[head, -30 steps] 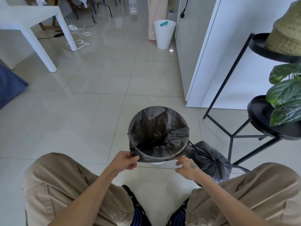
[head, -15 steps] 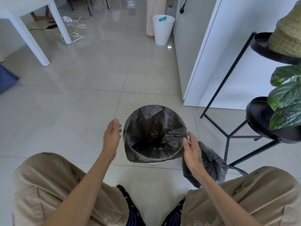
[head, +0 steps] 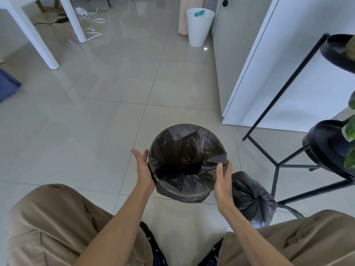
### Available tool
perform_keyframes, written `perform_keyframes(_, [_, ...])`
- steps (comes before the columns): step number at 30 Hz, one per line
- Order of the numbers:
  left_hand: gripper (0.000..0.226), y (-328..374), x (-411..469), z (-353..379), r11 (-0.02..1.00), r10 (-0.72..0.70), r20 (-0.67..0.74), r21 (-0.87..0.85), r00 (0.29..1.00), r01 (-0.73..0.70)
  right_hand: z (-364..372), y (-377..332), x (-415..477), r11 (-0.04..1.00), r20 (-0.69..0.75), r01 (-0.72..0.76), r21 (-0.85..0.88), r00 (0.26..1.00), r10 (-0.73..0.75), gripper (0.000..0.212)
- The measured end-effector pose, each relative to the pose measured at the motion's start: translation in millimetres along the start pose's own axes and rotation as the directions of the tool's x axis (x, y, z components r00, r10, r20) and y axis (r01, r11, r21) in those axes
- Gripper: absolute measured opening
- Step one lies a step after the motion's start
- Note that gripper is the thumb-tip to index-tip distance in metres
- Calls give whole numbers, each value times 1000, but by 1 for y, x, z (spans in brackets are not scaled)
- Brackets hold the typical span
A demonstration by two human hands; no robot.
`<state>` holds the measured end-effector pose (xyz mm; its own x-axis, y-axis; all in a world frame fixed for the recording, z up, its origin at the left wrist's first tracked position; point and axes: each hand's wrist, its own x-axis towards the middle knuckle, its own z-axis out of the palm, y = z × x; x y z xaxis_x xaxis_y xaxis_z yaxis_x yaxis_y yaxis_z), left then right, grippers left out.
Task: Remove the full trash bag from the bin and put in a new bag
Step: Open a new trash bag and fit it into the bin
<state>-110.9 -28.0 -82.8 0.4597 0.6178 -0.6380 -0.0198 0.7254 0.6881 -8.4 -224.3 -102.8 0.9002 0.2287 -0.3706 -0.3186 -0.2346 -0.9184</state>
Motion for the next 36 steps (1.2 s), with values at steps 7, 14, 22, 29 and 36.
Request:
perform_keyframes(7, [97,-14,26,0,995,-27,-58,-100,998,21,7,8,12,917,-1,-171,362,983,184,73])
perform_keyframes(14, [104,-20,49,-4,996,-89,-59,-16,994,88,-4,20,23,850,51,-335,407,937,345,63])
perform_keyframes(22, [77,-14,51,-11,996,50,-342,93,938,-20,-11,10,24,968,-244,-245,-45,943,227,50])
perform_keyframes(29, [70,-30,20,-17,989,76,-359,-94,930,-117,-13,-26,38,998,-259,40,-57,965,-53,48])
perform_keyframes(36, [78,-35,9,8,981,19,-216,-186,976,-60,14,-8,25,1000,-110,-25,-4,994,24,66])
